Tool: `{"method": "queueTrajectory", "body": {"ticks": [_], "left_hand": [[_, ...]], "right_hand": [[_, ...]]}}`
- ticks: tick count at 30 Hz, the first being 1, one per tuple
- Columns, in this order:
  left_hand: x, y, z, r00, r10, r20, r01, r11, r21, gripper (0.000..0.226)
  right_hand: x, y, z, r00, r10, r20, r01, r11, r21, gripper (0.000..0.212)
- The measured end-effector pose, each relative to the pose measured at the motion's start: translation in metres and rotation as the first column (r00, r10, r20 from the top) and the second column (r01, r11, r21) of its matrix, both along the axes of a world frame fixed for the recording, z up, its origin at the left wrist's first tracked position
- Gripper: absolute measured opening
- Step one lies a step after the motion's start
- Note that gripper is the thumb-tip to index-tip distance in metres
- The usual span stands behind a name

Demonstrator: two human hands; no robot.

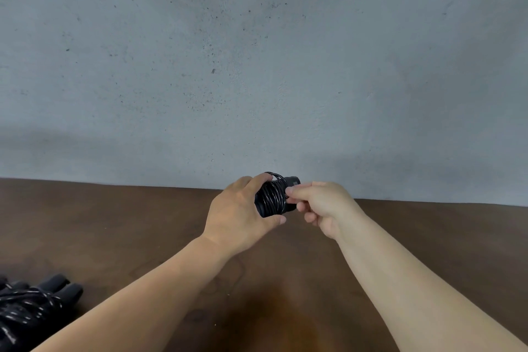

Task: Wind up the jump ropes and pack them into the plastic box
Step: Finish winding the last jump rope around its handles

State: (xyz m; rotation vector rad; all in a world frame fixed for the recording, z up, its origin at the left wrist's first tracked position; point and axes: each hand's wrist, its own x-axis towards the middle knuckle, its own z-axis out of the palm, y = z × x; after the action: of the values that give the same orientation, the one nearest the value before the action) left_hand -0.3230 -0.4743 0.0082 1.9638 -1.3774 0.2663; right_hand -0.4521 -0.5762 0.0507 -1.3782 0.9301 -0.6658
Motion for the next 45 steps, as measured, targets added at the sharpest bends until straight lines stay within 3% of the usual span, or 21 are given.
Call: {"method": "queueTrajectory", "body": {"ticks": [2,4,6,8,11,17,21,25,30,36,40,43,45], "left_hand": [[0.001,0.0,0.003,0.999,0.018,0.043,-0.017,1.0,-0.013,0.076],[0.002,0.001,0.005,0.997,0.025,0.07,-0.024,1.0,-0.016,0.075],[0.002,0.001,0.004,0.995,0.022,0.095,-0.022,1.0,-0.002,0.075],[0.0,0.001,0.001,0.995,0.024,0.099,-0.024,1.0,0.002,0.074],[-0.002,-0.002,-0.005,0.997,0.036,0.07,-0.036,0.999,-0.005,0.073],[0.004,-0.002,-0.011,0.996,0.047,0.077,-0.048,0.999,0.012,0.073],[0.008,0.0,-0.012,0.999,0.022,0.04,-0.023,1.0,0.013,0.076],[0.011,0.001,-0.007,1.0,-0.002,0.026,0.002,1.0,-0.007,0.077],[0.016,-0.001,-0.004,0.997,-0.02,0.07,0.02,1.0,0.001,0.078],[0.013,-0.007,-0.012,0.995,-0.029,0.099,0.028,1.0,0.008,0.079],[0.01,-0.01,-0.017,0.987,-0.043,0.152,0.039,0.999,0.027,0.079],[0.008,-0.01,-0.021,0.985,-0.056,0.162,0.05,0.998,0.039,0.078],[0.009,-0.011,-0.02,0.983,-0.063,0.171,0.055,0.997,0.047,0.077]], "right_hand": [[0.001,0.0,0.001,0.997,0.023,0.067,-0.034,0.986,0.166,0.006],[0.002,0.0,-0.001,0.994,0.034,0.101,-0.056,0.972,0.226,0.007],[0.003,0.004,-0.004,0.998,0.031,0.061,-0.039,0.99,0.136,0.004],[0.005,0.009,-0.008,1.0,-0.015,0.007,0.015,0.998,-0.054,0.004],[0.006,0.011,-0.014,0.998,-0.061,-0.029,0.051,0.964,-0.259,0.01],[0.009,0.009,-0.016,0.985,0.022,-0.172,-0.085,0.926,-0.368,0.01],[0.006,-0.001,-0.013,0.975,0.101,-0.2,-0.163,0.933,-0.321,0.019],[0.001,-0.01,-0.015,0.979,0.201,-0.034,-0.204,0.965,-0.165,0.021],[0.001,-0.012,-0.02,0.971,0.202,0.126,-0.203,0.979,-0.005,0.012],[0.007,-0.008,-0.018,0.986,0.057,-0.158,-0.097,0.963,-0.253,0.016],[0.008,-0.004,-0.017,0.922,0.013,-0.387,-0.198,0.876,-0.441,0.017],[0.007,-0.007,-0.018,0.892,0.001,-0.452,-0.218,0.877,-0.428,0.022],[0.005,-0.009,-0.017,0.916,0.057,-0.398,-0.188,0.936,-0.298,0.014]]}}
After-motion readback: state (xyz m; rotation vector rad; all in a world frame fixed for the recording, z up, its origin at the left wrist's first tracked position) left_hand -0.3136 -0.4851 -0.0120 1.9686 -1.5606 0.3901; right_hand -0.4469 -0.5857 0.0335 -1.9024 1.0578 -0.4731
